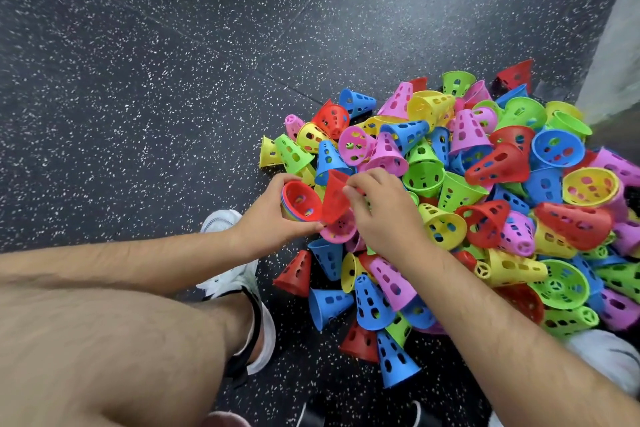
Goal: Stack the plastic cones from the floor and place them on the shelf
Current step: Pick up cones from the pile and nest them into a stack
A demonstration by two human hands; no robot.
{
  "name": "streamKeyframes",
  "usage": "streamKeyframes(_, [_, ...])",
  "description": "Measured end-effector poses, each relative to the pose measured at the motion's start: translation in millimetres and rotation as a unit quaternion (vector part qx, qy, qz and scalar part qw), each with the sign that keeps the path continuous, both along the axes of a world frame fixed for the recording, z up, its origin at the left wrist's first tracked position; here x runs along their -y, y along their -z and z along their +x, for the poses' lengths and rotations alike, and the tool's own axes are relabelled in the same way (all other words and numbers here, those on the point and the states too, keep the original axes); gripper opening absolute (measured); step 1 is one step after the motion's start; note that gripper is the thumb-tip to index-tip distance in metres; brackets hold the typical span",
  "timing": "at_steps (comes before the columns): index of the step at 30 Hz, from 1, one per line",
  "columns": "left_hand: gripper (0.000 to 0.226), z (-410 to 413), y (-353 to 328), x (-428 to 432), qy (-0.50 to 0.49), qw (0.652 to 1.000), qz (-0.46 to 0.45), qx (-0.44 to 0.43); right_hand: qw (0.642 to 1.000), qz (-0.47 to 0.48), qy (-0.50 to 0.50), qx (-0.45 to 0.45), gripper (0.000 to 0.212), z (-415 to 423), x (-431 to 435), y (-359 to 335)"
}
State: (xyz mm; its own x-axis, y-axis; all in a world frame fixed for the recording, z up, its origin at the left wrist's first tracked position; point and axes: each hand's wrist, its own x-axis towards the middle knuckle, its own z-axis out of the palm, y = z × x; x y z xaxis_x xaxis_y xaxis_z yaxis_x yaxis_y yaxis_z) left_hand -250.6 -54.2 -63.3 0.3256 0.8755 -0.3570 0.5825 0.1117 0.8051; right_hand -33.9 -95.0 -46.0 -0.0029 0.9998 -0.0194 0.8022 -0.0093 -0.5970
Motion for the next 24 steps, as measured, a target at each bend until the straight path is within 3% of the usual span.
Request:
streamKeyframes(6, [0.082,1.6,-2.0,1.1,0.006,1.0,-0.007,0.011,0.987,0.074,0.068,-0.123,0.02,-5.8,5.0,-7.4])
streamKeyframes(10, [0.079,4.8,-2.9,1.2,0.005,1.0,-0.013,0.024,0.984,0.08,0.027,-0.157,0.018,-19.0,9.7,-5.3])
streamKeyframes(14, [0.077,4.2,-0.3,-0.4,-0.002,0.999,-0.017,0.044,0.981,-0.021,-0.031,-0.188,0.021,-30.7,14.0,-7.0])
streamKeyframes(17, [0.075,-1.0,2.8,-0.2,-0.01,0.999,-0.008,0.038,0.97,-0.078,0.003,-0.232,0.028,-37.2,15.1,-1.9])
streamKeyframes(20, [0.077,-13.8,9.8,8.4,-0.013,1.0,-0.004,0.018,0.98,-0.072,0.015,-0.185,0.015,-40.6,22.0,10.0])
streamKeyframes(24, [0.075,-38.3,27.0,25.6,-0.026,1.0,-0.009,0.012,0.989,-0.041,-0.114,-0.09,0.01,-50.7,41.4,32.8])
